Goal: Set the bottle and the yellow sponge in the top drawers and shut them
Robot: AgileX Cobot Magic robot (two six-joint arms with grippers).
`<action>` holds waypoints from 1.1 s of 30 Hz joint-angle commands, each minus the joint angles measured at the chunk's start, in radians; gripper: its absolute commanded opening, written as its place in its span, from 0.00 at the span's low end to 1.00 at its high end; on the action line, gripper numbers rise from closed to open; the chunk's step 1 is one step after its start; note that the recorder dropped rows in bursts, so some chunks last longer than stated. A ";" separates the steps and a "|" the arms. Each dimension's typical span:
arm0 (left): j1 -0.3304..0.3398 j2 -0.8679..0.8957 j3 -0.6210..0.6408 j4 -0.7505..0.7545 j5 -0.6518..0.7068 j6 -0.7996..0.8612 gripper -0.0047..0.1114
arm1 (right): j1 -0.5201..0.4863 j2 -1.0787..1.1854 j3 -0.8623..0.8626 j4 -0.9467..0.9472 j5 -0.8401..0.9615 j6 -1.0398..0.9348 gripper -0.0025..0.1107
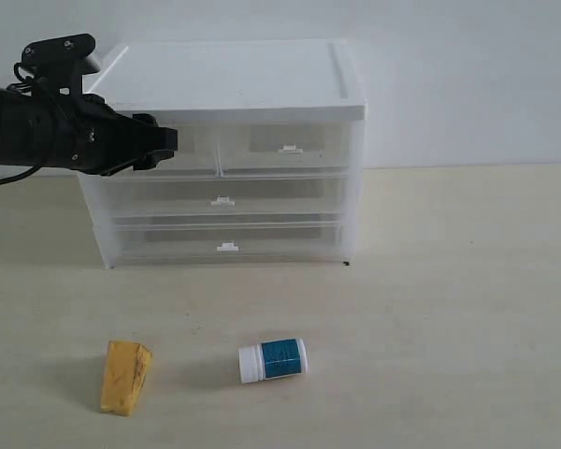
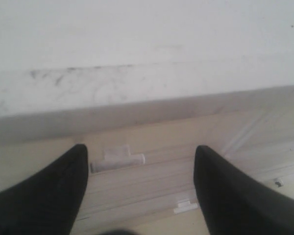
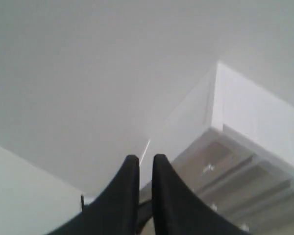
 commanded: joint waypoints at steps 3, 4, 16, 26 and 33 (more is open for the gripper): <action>-0.001 0.001 -0.019 -0.004 -0.037 0.003 0.55 | 0.000 0.419 -0.109 -0.199 -0.214 0.148 0.08; -0.001 0.001 -0.019 -0.004 -0.040 0.003 0.55 | 0.000 0.493 -0.134 -0.199 -0.249 0.171 0.08; -0.001 0.001 -0.019 0.000 -0.041 0.005 0.55 | 0.140 1.005 -0.386 -0.188 -0.578 0.204 0.08; -0.001 0.001 -0.019 0.000 -0.041 0.002 0.55 | 0.152 1.126 -0.539 -0.131 -0.514 0.212 0.11; -0.001 0.001 -0.019 0.000 -0.074 0.002 0.55 | 0.161 1.128 -0.578 -0.122 -0.436 0.249 0.53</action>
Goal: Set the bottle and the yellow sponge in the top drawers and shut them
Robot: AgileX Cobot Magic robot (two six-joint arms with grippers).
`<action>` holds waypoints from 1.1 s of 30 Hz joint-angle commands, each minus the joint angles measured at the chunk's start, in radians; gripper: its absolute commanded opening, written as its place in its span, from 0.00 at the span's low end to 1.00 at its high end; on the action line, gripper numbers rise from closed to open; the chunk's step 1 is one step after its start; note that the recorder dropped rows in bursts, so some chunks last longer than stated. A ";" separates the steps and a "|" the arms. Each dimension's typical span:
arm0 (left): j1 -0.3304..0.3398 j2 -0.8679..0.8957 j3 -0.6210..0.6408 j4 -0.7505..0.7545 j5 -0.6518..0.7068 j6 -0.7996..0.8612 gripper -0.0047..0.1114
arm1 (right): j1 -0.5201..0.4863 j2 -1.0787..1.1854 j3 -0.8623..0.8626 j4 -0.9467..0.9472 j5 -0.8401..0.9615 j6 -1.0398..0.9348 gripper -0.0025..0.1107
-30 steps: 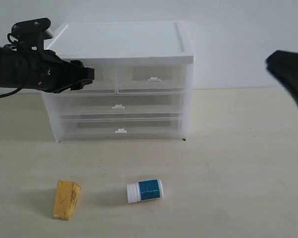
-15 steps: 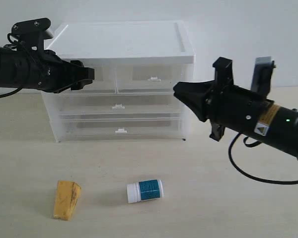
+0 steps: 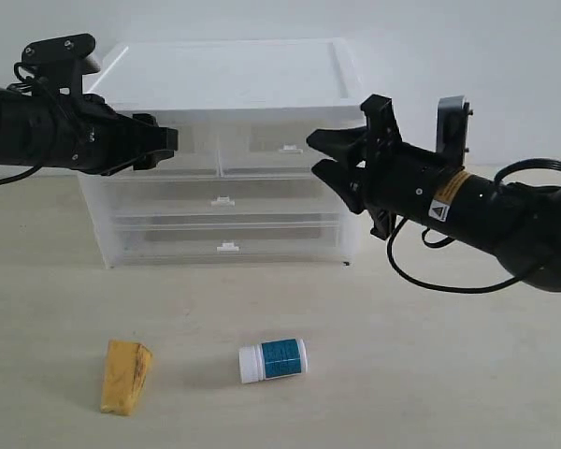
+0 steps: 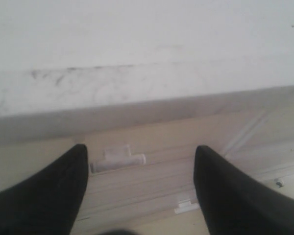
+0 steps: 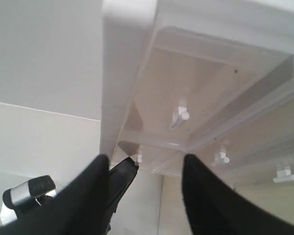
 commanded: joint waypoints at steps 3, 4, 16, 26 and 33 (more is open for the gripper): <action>-0.001 0.001 -0.019 0.000 -0.072 0.002 0.55 | 0.032 -0.001 -0.010 0.060 0.062 0.031 0.51; -0.001 0.001 -0.019 0.000 -0.072 0.002 0.55 | 0.042 -0.001 -0.010 0.080 0.074 0.023 0.49; -0.001 0.001 -0.019 0.000 -0.070 0.002 0.55 | 0.106 0.067 -0.105 0.130 0.095 0.001 0.40; -0.001 0.001 -0.019 0.000 -0.080 0.002 0.55 | 0.106 0.101 -0.107 0.208 0.081 -0.074 0.39; -0.001 0.001 -0.019 0.000 -0.078 0.002 0.55 | 0.106 0.101 -0.168 0.199 0.105 -0.089 0.39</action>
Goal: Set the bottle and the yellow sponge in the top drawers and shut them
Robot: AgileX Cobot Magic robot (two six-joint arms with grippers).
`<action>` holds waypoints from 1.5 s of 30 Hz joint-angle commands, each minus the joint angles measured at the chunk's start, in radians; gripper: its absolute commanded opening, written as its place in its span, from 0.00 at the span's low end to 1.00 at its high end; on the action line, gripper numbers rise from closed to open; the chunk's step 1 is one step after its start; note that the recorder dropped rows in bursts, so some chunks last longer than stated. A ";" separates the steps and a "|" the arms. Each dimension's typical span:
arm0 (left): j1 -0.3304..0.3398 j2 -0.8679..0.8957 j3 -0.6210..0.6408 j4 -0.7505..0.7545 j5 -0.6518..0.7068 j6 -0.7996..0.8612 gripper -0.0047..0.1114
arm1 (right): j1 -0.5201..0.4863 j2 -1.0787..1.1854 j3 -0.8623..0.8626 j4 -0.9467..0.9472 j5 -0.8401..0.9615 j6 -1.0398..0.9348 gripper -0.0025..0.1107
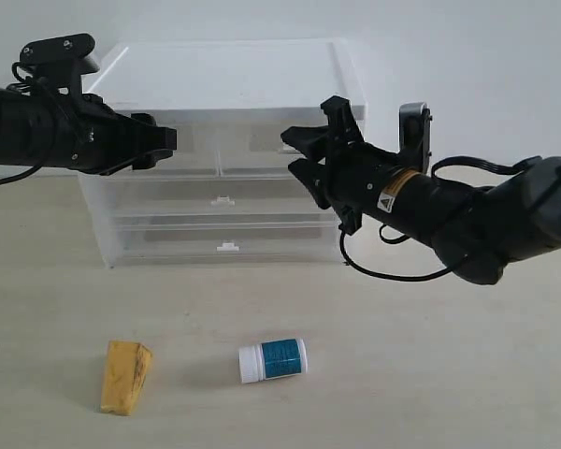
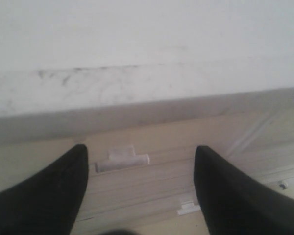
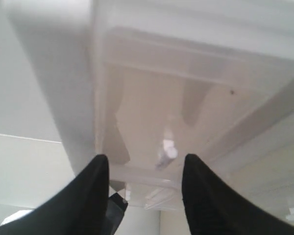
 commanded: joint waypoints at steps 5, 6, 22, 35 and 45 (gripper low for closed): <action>-0.001 0.001 -0.019 0.004 -0.071 0.006 0.55 | 0.001 0.010 -0.046 -0.011 0.043 -0.007 0.39; -0.001 0.001 -0.019 0.004 -0.071 0.006 0.55 | 0.001 0.014 -0.046 -0.006 0.039 -0.007 0.39; -0.001 0.001 -0.019 0.004 -0.069 0.006 0.55 | 0.001 0.034 -0.046 0.027 0.039 -0.009 0.03; -0.001 0.001 -0.019 0.004 -0.071 0.006 0.55 | 0.001 0.032 -0.044 -0.160 -0.005 0.083 0.03; 0.001 0.001 -0.019 0.004 -0.077 0.014 0.55 | 0.001 0.003 0.032 -0.209 -0.055 0.063 0.03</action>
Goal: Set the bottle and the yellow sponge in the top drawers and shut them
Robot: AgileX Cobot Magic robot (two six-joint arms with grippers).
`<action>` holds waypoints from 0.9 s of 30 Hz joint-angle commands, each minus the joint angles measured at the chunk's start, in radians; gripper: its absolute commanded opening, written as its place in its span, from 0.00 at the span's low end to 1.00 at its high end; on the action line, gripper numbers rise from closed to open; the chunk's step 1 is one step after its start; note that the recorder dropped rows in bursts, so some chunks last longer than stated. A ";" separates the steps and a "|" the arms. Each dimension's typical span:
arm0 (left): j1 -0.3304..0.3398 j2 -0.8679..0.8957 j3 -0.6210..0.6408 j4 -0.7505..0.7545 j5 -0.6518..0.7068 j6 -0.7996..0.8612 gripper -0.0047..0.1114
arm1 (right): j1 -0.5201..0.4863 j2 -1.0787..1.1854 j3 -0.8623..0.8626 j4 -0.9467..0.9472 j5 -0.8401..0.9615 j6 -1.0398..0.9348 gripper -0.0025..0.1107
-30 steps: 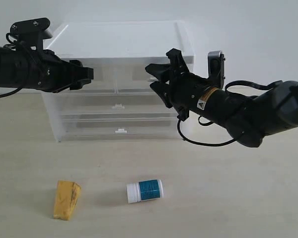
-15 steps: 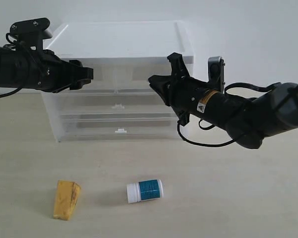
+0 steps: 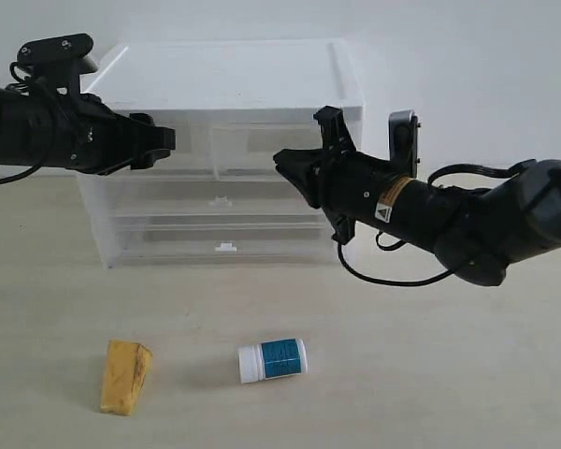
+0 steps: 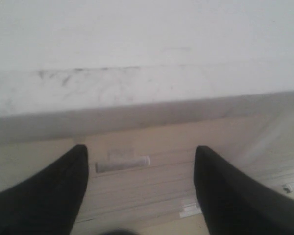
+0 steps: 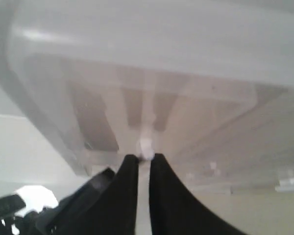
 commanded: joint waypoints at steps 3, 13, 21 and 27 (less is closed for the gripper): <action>0.001 0.001 -0.019 0.004 -0.063 0.014 0.55 | 0.010 -0.054 0.083 -0.055 -0.058 -0.048 0.03; 0.001 0.001 -0.019 0.004 -0.063 0.017 0.55 | 0.008 -0.115 0.107 -0.035 -0.022 0.012 0.03; 0.001 0.001 -0.019 0.004 -0.063 0.017 0.55 | 0.008 -0.087 0.107 0.085 -0.053 0.060 0.22; 0.001 0.001 -0.019 0.004 -0.063 0.017 0.55 | 0.008 -0.087 0.105 0.111 -0.039 0.103 0.51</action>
